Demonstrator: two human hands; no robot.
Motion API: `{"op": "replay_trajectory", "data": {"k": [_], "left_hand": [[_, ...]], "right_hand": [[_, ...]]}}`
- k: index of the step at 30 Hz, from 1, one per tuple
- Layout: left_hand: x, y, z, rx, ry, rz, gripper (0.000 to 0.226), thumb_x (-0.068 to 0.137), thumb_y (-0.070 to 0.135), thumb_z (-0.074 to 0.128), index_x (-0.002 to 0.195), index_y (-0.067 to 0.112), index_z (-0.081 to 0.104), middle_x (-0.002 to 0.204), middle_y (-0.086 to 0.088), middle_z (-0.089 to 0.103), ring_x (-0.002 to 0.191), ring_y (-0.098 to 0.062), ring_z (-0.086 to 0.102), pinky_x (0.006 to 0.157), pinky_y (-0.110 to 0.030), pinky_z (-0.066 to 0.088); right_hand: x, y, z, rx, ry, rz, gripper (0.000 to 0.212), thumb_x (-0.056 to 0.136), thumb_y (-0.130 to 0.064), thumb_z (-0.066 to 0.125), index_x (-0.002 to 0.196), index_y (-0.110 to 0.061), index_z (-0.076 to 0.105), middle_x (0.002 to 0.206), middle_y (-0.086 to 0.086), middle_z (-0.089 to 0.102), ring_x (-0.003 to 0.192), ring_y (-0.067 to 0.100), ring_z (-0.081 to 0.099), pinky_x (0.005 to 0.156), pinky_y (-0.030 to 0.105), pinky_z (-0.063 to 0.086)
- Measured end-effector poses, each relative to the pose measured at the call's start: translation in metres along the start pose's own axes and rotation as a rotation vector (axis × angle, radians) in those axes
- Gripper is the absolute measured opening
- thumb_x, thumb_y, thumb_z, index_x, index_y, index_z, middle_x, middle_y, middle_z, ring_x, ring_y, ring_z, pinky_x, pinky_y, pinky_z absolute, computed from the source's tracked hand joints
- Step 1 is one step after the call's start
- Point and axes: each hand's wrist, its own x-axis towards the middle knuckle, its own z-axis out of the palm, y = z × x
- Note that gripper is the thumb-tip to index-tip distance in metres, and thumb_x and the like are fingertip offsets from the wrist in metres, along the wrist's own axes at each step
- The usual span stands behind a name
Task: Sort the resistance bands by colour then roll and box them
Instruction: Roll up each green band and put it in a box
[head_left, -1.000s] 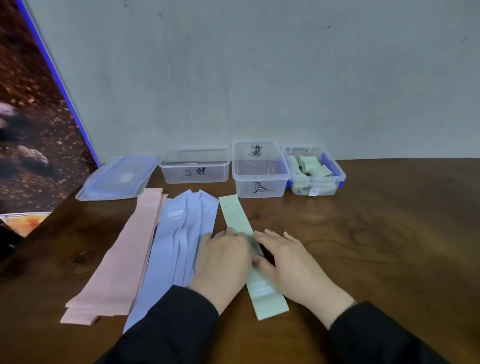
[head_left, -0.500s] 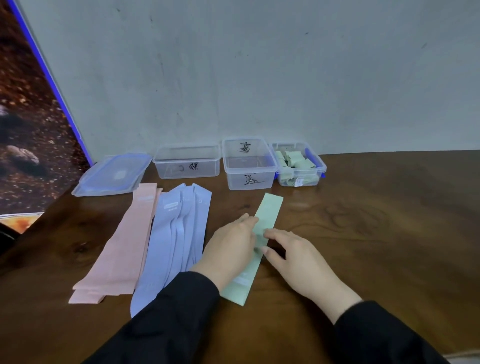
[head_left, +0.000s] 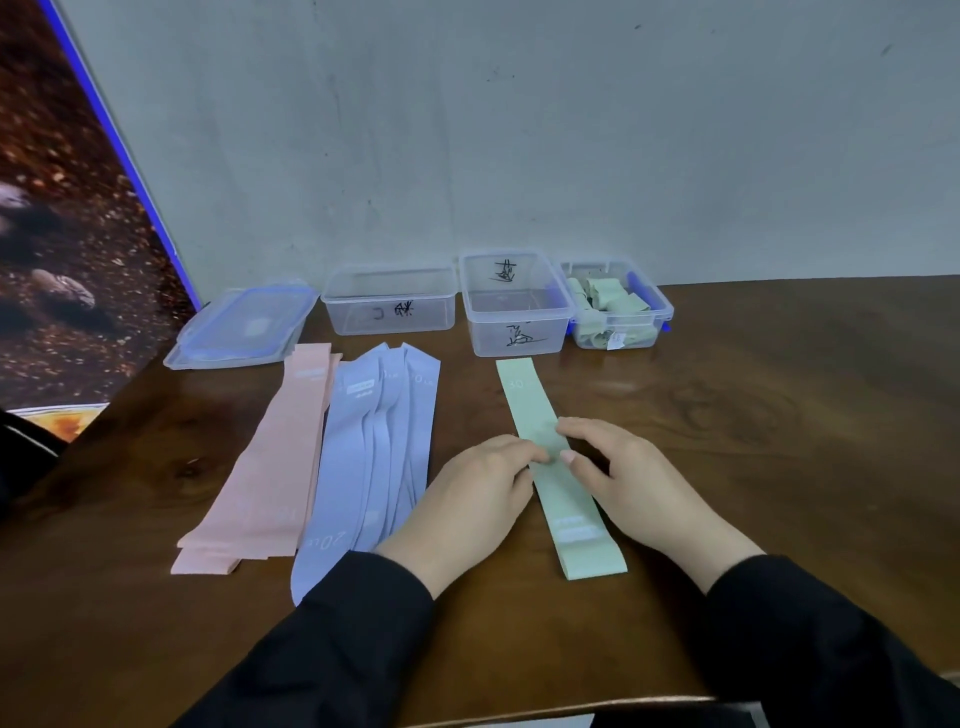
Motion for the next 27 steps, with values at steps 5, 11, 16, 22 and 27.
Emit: {"op": "replay_trajectory", "data": {"k": [5, 11, 16, 22, 27], "left_hand": [[-0.013, 0.003, 0.005, 0.060, -0.017, 0.125, 0.018, 0.101, 0.035, 0.053, 0.106, 0.027, 0.067, 0.106, 0.015, 0.058, 0.096, -0.005, 0.053, 0.086, -0.028, 0.049], [-0.015, 0.000, 0.012, 0.141, -0.048, 0.198, 0.016, 0.099, 0.038, 0.055, 0.100, 0.027, 0.067, 0.105, 0.013, 0.056, 0.096, -0.006, 0.048, 0.090, -0.033, 0.043], [-0.024, 0.007, 0.013, 0.078, -0.081, 0.281, 0.016, 0.099, 0.037, 0.055, 0.097, 0.027, 0.067, 0.099, 0.014, 0.053, 0.094, -0.006, 0.047, 0.087, -0.029, 0.040], [-0.032, 0.013, 0.016, 0.113, -0.119, 0.320, 0.024, 0.092, 0.052, 0.058, 0.105, 0.032, 0.060, 0.103, 0.018, 0.049, 0.100, -0.004, 0.044, 0.097, -0.029, 0.035], [-0.033, 0.013, 0.017, 0.135, -0.114, 0.332, 0.019, 0.093, 0.049, 0.058, 0.097, 0.032, 0.067, 0.101, 0.016, 0.048, 0.100, -0.003, 0.041, 0.097, -0.027, 0.033]], "right_hand": [[-0.035, 0.003, -0.014, 0.066, -0.074, -0.191, 0.013, 0.100, -0.022, 0.062, 0.089, -0.029, 0.063, 0.104, -0.012, 0.062, 0.106, 0.018, 0.061, 0.091, 0.031, 0.049], [-0.059, 0.018, -0.031, -0.009, -0.324, -0.247, 0.009, 0.091, -0.043, 0.071, 0.097, -0.039, 0.065, 0.120, -0.020, 0.055, 0.122, 0.014, 0.052, 0.099, 0.026, 0.043], [-0.059, 0.022, -0.027, -0.026, -0.295, -0.283, 0.010, 0.090, -0.041, 0.072, 0.096, -0.040, 0.065, 0.119, -0.021, 0.054, 0.122, 0.015, 0.052, 0.100, 0.030, 0.043], [-0.060, 0.023, -0.025, -0.025, -0.246, -0.329, 0.010, 0.092, -0.042, 0.067, 0.101, -0.036, 0.063, 0.119, -0.022, 0.055, 0.120, 0.015, 0.054, 0.099, 0.031, 0.045], [-0.061, 0.024, -0.024, -0.064, -0.248, -0.353, 0.008, 0.093, -0.043, 0.066, 0.098, -0.037, 0.064, 0.119, -0.023, 0.052, 0.118, 0.012, 0.054, 0.098, 0.031, 0.045]]}}
